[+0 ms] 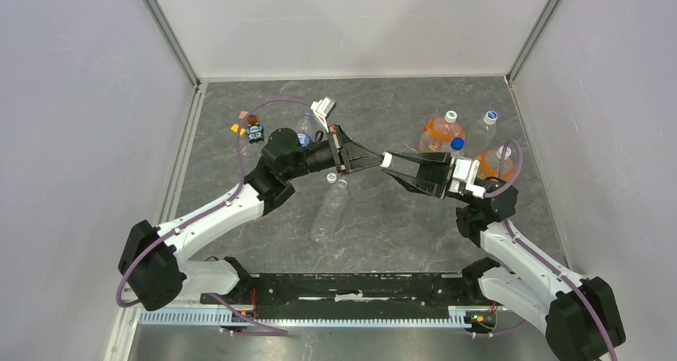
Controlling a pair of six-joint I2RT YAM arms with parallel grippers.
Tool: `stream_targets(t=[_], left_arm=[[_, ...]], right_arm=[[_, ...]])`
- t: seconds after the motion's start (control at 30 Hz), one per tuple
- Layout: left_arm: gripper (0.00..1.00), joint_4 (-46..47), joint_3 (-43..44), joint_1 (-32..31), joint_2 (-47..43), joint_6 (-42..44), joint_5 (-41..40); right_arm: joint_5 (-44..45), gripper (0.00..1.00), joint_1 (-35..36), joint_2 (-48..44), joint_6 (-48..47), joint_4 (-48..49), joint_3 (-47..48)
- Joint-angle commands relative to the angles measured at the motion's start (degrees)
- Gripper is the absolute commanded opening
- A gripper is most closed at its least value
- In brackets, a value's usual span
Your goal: Screw on the bottle caps
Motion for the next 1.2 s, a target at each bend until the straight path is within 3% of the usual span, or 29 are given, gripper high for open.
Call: stream_targets(t=[0.0,0.2,0.23,0.43,0.63,0.97,1.17], left_arm=[[0.02,3.0,1.1,-0.4,0.2,-1.7,1.3],[0.03,4.0,1.0,-0.6,0.0,-2.1,1.2],[0.08,3.9,0.8,-0.5,-0.1,-2.0,1.1],[0.5,-3.3,0.2,-0.5,-2.2,4.4,-3.0],[0.98,-23.2,2.6,-0.5,-6.8,17.3,-14.9],[1.0,-42.4,-0.1,1.0,-19.7,33.1,-33.9],[1.0,-65.5,9.3,0.9,-11.2,40.1,-38.6]], right_arm=[[-1.2,0.43,0.2,0.3,1.7,4.5,2.4],[-1.7,0.25,0.2,0.3,1.6,4.0,2.4],[-1.7,0.2,0.1,0.2,1.7,3.7,2.3],[-1.3,0.0,0.1,-1.4,0.7,-0.8,2.2],[0.2,0.0,0.1,-4.9,-4.6,-14.4,3.3],[3.9,0.0,0.1,-11.7,-12.2,-41.0,4.2],[6.5,0.0,0.1,-14.4,-16.8,-54.1,5.2]])
